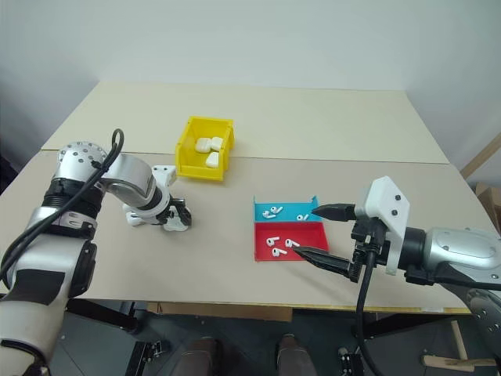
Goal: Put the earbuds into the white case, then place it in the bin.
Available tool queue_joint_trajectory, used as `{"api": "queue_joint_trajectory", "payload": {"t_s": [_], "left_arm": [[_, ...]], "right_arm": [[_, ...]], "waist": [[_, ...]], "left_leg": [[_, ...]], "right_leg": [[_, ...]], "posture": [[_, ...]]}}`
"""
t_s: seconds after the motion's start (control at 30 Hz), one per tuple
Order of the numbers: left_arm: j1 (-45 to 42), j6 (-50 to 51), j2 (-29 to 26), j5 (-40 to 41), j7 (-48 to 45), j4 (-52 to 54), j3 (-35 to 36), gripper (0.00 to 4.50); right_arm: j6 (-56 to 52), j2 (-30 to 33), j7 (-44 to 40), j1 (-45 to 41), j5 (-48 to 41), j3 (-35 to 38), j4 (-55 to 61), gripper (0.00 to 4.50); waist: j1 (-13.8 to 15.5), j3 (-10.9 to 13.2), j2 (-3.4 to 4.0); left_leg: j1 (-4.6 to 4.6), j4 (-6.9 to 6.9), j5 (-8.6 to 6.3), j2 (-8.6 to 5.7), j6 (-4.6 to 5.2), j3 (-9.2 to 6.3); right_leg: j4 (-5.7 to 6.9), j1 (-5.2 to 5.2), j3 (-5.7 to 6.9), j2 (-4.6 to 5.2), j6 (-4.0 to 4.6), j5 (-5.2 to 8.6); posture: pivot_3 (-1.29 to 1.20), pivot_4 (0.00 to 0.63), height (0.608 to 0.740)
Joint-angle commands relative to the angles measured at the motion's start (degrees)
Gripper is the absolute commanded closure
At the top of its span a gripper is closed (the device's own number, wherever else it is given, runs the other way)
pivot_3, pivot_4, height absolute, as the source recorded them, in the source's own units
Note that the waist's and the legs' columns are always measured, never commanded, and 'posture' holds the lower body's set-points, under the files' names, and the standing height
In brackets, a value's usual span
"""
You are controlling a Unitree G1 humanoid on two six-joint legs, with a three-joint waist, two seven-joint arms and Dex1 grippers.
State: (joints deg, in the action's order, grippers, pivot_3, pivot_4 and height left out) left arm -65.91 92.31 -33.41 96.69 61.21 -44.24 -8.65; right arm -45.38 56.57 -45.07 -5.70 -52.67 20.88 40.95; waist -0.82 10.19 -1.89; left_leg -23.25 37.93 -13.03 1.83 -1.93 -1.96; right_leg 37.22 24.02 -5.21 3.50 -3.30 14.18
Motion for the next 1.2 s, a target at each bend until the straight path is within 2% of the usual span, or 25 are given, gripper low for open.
{"api": "queue_joint_trajectory", "payload": {"t_s": [0.03,0.17,0.27,0.33,0.43,0.57,0.7,0.83,0.93,1.0,1.1,1.2], "left_arm": [[0.76,0.19,-0.09,-0.01,0.74,1.76,1.47,1.74],[0.99,0.19,-0.1,0.32,1.28,2.64,2.26,1.74],[3.87,0.19,-3.52,1.02,-2.14,13.59,0.58,1.74],[4.69,0.19,-6.44,3.59,-5.1,16.67,0.53,1.74],[4.83,0.19,-13.33,8.02,-14.37,23.48,-1.18,1.74],[5.56,0.19,-18.47,7.51,-28.79,32.34,1.56,1.74],[14.03,-6.76,-20.97,-2.47,-49.84,50.83,12.25,1.74],[31.1,-33.59,-20.41,-25.29,-77.57,66.11,17.95,1.74],[38.64,-48.53,-17.96,-36.49,-90.94,68.5,18.11,1.74],[41.09,-55.19,-16.65,-40.5,-100.12,67.92,17.6,1.74],[41.73,-60.35,-16.66,-41.7,-119.05,63.97,15.38,1.74],[40.48,-65.92,-15.44,-45.46,-130.26,60.5,12.92,1.74]], "right_arm": [[0.63,0.01,0.47,-0.08,-1.04,1.66,1.27,0.0],[0.63,0.09,0.64,-0.12,-1.34,1.66,1.22,0.0],[0.76,-0.1,0.72,-0.17,-1.24,1.41,1.13,0.0],[0.76,-0.3,0.79,-0.09,-1.26,1.31,0.94,0.0],[1.04,-0.5,0.04,-0.25,-1.37,0.97,0.11,0.0],[1.82,-0.78,-1.07,-1.65,-0.16,-0.7,-2.02,0.0],[2.48,-1.96,-2.01,-3.76,0.06,-2.08,-4.86,0.0],[3.72,-2.6,-3.5,-6.33,0.69,-3.26,-6.75,0.0],[4.34,-2.14,-5.64,-7.57,1.02,-3.77,-7.76,0.0],[4.23,-1.49,-7.07,-8.44,1.17,-4.1,-8.58,0.0],[4.06,0.22,-10.11,-11.29,2.0,-5.65,-9.95,0.0],[3.64,1.72,-12.65,-13.96,2.66,-7.33,-11.11,0.0]], "waist": [[0.01,-0.02,0.0],[0.0,-0.05,-0.01],[-0.15,-0.05,-0.01],[-0.3,-0.04,-0.01],[-0.38,-0.04,-0.02],[0.09,-0.05,-0.02],[-0.03,-0.06,0.0],[-0.37,-0.17,0.19],[-0.05,-0.18,0.19],[0.17,-0.2,0.17],[0.28,-0.22,0.14],[0.17,-0.23,0.15]], "left_leg": [[0.01,0.0,0.0,0.0,0.0,0.0],[0.01,0.0,0.0,-0.01,0.0,0.0],[0.0,0.0,0.0,0.0,-0.01,0.0],[-0.02,-0.01,0.01,0.02,-0.02,0.01],[-0.05,-0.02,0.03,0.04,-0.06,0.0],[0.02,-0.03,0.03,0.02,-0.05,0.02],[0.01,-0.03,0.03,0.03,-0.06,0.05],[0.08,-0.13,0.06,0.1,-0.11,0.16],[0.12,-0.16,0.07,0.12,-0.11,0.23],[0.07,-0.11,0.06,0.12,-0.1,0.24],[0.07,-0.08,0.05,0.11,-0.08,0.24],[0.07,-0.08,0.01,0.12,-0.02,0.25]], "right_leg": [[0.0,0.0,0.0,0.0,0.0,0.0],[0.0,-0.01,0.0,0.0,0.0,0.0],[0.0,0.0,-0.01,0.0,0.0,0.0],[0.0,0.05,-0.03,-0.01,0.0,0.0],[0.02,0.1,-0.02,-0.03,0.01,0.0],[-0.02,-0.01,-0.01,0.0,0.0,0.0],[-0.04,-0.01,0.01,0.0,0.01,0.0],[-0.09,0.03,-0.09,-0.04,0.07,0.01],[-0.11,0.0,-0.1,-0.06,0.12,0.0],[-0.15,-0.02,-0.11,-0.06,0.1,-0.04],[-0.21,-0.1,-0.09,-0.04,0.08,-0.04],[-0.21,-0.08,-0.09,-0.05,0.06,-0.03]], "posture": [[0.0,0.15,0.74],[0.0,0.15,0.74],[0.0,0.15,0.74],[0.0,0.15,0.74],[0.0,0.15,0.74],[0.0,0.15,0.74],[0.0,0.15,0.74],[0.0,0.15,0.74],[0.0,0.15,0.74],[0.0,0.15,0.74],[0.0,0.15,0.74],[0.0,0.15,0.74]]}}
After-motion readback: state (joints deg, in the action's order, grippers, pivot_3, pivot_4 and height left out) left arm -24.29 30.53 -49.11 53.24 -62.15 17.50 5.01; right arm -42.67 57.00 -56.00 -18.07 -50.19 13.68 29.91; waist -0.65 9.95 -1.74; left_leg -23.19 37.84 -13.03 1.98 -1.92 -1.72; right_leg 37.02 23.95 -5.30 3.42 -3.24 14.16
